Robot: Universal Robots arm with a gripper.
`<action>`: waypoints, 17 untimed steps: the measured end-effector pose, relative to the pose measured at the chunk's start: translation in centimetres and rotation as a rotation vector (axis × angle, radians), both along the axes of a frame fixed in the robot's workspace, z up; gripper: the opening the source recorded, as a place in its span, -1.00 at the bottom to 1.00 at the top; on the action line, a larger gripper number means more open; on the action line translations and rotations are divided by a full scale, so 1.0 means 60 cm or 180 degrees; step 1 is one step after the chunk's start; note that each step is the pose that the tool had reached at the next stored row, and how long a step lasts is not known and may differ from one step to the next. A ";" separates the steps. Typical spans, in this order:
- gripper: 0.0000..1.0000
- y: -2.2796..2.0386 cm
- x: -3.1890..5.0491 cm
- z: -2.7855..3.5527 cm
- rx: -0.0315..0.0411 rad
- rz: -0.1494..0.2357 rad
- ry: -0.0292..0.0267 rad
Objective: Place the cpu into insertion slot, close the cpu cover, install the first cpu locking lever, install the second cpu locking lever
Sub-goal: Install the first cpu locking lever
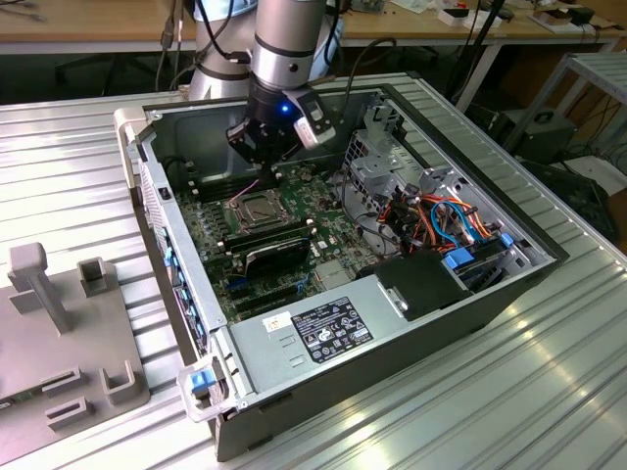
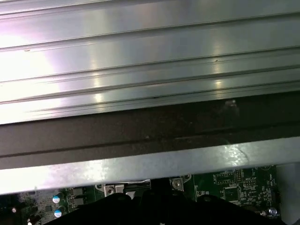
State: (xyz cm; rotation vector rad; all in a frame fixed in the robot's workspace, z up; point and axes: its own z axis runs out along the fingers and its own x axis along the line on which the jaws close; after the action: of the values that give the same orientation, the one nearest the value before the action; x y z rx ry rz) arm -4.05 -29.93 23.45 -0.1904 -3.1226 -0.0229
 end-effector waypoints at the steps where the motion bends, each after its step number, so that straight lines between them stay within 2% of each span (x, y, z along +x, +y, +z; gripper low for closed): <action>1: -0.79 0.0000 0.001 -0.002 0.0000 0.0004 0.0000; 6: -0.79 0.0000 -0.001 -0.003 0.0000 0.0174 0.0000; 17: -0.79 0.0000 -0.013 -0.005 0.0001 0.0257 0.0000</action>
State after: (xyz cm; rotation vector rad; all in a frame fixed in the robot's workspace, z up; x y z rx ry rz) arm -4.82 -29.92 23.18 -0.0643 -3.1272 -0.0224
